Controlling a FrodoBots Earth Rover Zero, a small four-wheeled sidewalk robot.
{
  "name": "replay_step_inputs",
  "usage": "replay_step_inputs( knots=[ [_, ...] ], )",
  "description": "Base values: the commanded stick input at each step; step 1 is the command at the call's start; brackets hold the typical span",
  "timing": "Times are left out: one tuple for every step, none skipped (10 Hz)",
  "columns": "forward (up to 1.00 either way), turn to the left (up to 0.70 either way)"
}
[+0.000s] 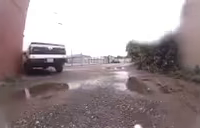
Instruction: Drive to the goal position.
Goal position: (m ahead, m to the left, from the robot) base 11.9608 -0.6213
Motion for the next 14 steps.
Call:
replay_step_inputs(
  knots=[
    [0.7, 0.02],
    [0.7, 0.02],
    [0.7, 0.02],
    [0.7, 0.02],
    [0.7, 0.02],
    [0.7, 0.02],
    [0.7, 0.02],
    [0.7, 0.02],
    [0.7, 0.02],
    [0.7, 0.02],
    [0.7, 0.02],
    [0.7, 0.02],
    [0.7, 0.02],
    [0.7, 0.02]
  ],
)
